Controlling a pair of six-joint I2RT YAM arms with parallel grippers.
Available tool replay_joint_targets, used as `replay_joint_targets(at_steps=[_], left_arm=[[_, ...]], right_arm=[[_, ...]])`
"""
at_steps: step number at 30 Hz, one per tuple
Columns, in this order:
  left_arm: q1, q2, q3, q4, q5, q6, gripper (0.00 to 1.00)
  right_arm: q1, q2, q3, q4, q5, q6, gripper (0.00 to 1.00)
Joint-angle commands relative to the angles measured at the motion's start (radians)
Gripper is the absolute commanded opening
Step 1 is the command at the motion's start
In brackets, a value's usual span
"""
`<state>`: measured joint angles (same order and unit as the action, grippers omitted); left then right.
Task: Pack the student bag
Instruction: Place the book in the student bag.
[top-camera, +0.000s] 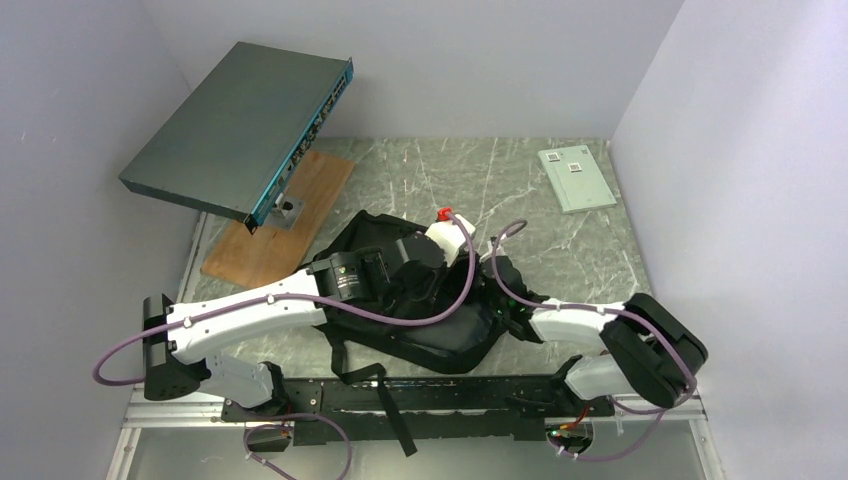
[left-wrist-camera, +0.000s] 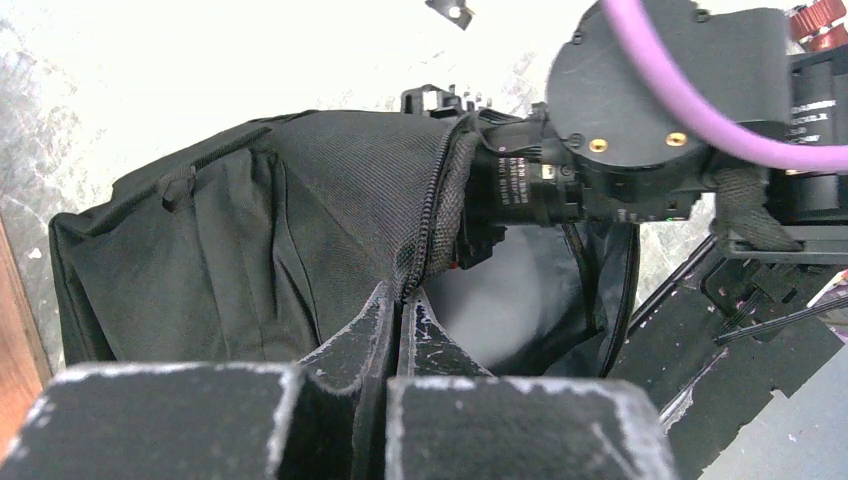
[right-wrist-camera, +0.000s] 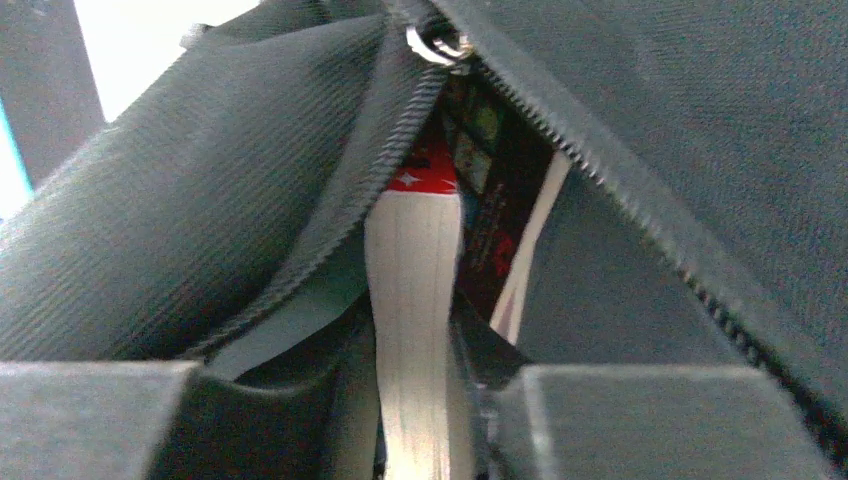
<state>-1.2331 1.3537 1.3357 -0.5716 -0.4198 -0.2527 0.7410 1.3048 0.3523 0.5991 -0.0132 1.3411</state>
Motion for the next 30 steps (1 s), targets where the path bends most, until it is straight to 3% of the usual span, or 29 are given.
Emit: replay_joint_targets(at_steps=[1,4,7,12,17,20,27,30], left_arm=[[-0.003,-0.039,0.014,0.049,-0.003,-0.026,0.00],[-0.003,-0.056,-0.007,0.049,0.008,-0.033,0.00],[-0.003,-0.062,-0.037,0.068,0.019,-0.016,0.00],[-0.003,-0.035,-0.005,0.029,0.024,-0.016,0.00],[-0.003,-0.049,-0.039,0.056,0.029,-0.040,0.00],[-0.003,-0.063,-0.057,0.073,0.052,-0.046,0.00],[-0.003,-0.069,-0.059,0.053,0.060,-0.055,0.00],[-0.003,-0.076,-0.081,0.068,0.044,-0.071,0.00]], right_arm=[[0.001,0.084,0.042,-0.004,-0.077,-0.131,0.31],[0.001,0.111,0.014,0.012,-0.185,-0.191,0.40],[-0.004,0.109,-0.036,0.079,-0.257,-0.245,0.63],[-0.017,0.045,-0.059,0.036,-0.311,-0.289,0.75],[-0.021,-0.062,-0.072,-0.140,-0.258,-0.333,0.83],[-0.023,-0.066,-0.098,-0.114,-0.227,-0.334,0.80],[-0.026,0.135,0.021,0.048,-0.275,-0.348,0.31],[-0.017,0.200,0.087,0.096,-0.257,-0.358,0.18]])
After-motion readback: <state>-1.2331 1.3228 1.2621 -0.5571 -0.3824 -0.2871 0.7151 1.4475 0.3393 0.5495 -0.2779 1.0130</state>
